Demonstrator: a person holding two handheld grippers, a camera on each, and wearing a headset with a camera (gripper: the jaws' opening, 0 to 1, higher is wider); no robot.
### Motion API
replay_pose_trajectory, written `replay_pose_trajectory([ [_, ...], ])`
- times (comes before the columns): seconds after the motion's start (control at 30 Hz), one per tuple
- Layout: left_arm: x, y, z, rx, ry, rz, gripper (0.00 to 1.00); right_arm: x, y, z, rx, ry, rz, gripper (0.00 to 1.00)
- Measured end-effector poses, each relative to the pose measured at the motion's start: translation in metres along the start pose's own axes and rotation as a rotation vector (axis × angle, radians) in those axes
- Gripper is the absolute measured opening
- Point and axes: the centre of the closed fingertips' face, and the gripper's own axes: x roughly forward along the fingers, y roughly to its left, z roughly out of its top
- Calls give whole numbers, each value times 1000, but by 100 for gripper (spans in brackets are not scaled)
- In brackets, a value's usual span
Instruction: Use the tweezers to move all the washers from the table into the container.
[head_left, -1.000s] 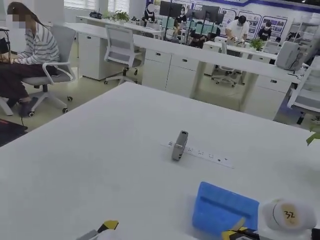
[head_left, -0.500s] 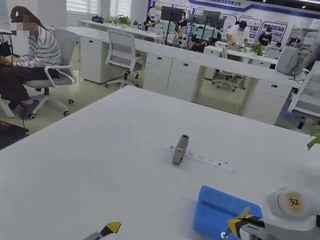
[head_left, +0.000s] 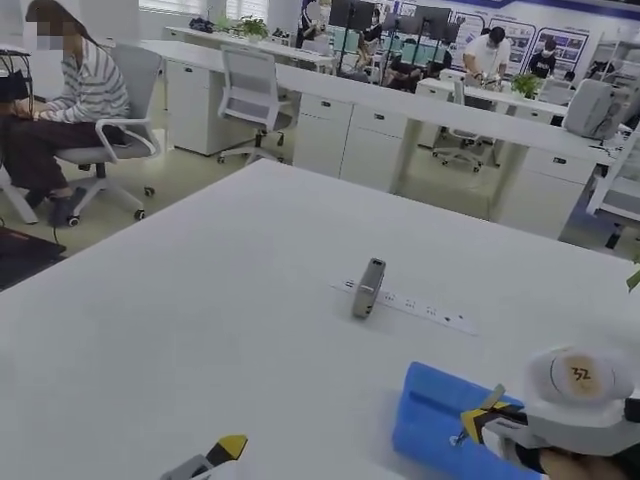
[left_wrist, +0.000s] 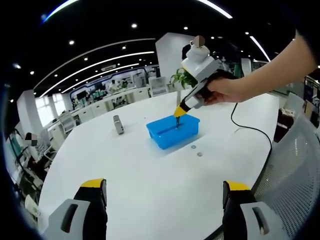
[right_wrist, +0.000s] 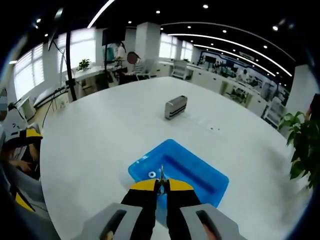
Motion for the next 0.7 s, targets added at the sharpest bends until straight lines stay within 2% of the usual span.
replay_pose_trajectory([
  [0.13,1,-1,-2,2,9,-8,99,5,-1,0,30,1,4,2],
  [0.33,2,-1,-5,-9,23,-13,99,13,-3,-6,30,21,4,2],
  [0.7,2,0,-6,-20,27,-13,99,31,-5,-26,52,79,2,2],
])
